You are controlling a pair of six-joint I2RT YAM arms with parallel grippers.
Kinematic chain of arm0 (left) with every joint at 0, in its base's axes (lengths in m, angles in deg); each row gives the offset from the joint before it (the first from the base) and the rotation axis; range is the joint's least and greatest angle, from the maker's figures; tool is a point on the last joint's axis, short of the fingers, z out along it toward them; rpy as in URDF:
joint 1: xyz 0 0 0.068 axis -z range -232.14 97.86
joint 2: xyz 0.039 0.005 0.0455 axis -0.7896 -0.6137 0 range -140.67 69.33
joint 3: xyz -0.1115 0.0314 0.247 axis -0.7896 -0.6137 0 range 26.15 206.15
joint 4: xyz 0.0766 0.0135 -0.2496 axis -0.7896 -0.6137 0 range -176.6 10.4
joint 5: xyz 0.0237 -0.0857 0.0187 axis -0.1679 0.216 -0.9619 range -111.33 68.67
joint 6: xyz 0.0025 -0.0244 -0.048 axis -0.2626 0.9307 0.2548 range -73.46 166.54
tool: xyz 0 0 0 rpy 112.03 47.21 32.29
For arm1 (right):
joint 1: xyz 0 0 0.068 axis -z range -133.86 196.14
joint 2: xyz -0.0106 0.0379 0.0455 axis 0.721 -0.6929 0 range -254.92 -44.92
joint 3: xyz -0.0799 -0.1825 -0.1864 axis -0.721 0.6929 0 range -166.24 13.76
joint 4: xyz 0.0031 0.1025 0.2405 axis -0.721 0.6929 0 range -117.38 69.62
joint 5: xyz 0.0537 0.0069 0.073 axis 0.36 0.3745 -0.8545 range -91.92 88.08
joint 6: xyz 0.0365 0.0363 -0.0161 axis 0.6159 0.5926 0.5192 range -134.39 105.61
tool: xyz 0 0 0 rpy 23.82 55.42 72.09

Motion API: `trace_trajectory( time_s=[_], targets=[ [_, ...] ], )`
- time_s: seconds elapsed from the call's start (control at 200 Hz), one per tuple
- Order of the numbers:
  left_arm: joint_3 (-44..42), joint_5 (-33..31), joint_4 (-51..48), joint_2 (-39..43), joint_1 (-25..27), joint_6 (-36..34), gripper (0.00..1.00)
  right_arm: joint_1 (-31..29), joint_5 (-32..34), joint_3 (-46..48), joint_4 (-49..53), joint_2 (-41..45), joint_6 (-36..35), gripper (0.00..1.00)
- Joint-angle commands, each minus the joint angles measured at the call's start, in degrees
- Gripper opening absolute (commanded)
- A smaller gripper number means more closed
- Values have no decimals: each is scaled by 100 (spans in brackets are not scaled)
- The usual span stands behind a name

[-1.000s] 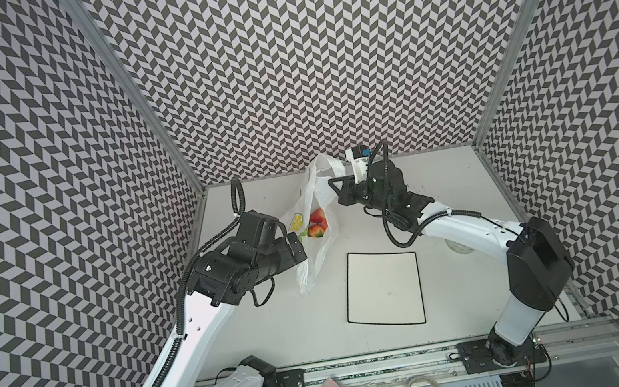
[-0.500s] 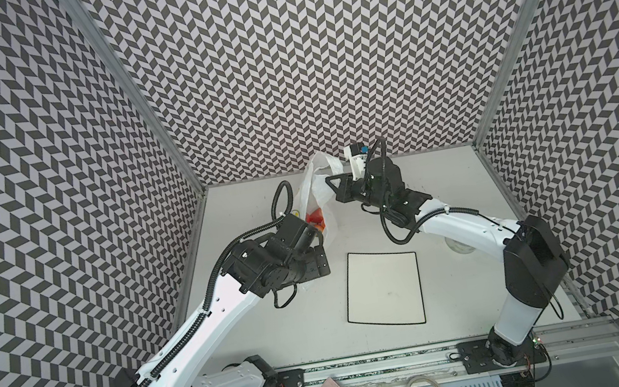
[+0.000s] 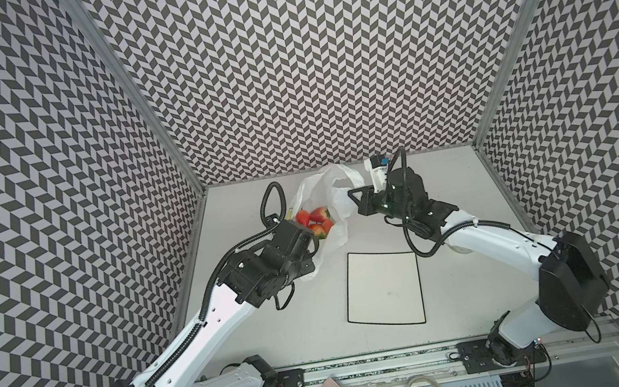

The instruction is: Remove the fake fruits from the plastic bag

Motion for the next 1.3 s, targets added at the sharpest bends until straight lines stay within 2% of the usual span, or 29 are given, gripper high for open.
trace_trajectory(
  time_s=[0.0, 0.055, 0.105, 0.2, 0.31, 0.421, 0.501, 0.661, 0.796, 0.956, 1.021, 1.111, 1.297],
  targets=[
    [-331, 178, 669, 472, -161, 101, 0, 43, 309, 504, 286, 246, -321, 0],
    [-556, 595, 827, 611, -318, 4, 0, 60, 423, 698, 372, 259, -393, 4],
    [-739, 963, 950, 717, -448, -94, 0, 75, 508, 755, 512, 231, -399, 12],
    [-907, 1498, 1077, 810, -588, -310, 0, 100, 606, 463, 1148, 182, -437, 39],
    [-909, 1878, 1068, 749, -601, -534, 0, 151, 553, 86, 1626, 509, -609, 60],
    [-936, 2078, 1087, 728, -597, -603, 0, 174, 818, 136, 1779, 1290, -872, 73],
    [-982, 2108, 1150, 743, -599, -596, 0, 175, 919, 388, 1668, 1974, -1180, 76],
    [-1037, 2054, 1259, 777, -609, -543, 0, 35, -100, 911, 1124, 2939, -2041, 73],
    [-990, 1892, 1149, 795, -611, -544, 0, -558, -442, 1184, 649, 2861, -2895, 65],
    [-1030, 1769, 1096, 948, -609, -482, 0, -998, -281, 1050, 131, 1970, -3002, 49],
    [-1079, 1758, 1098, 1004, -609, -503, 0, -1194, -178, 1015, -192, 1571, -3267, 45],
    [-1001, 1610, 971, 1020, -611, -541, 0, -1384, 26, 812, -273, 973, -4240, 42],
    [-1009, 1520, 795, 1095, -621, -587, 0, -1397, 747, 317, -191, 97, -6152, 37]
  ],
)
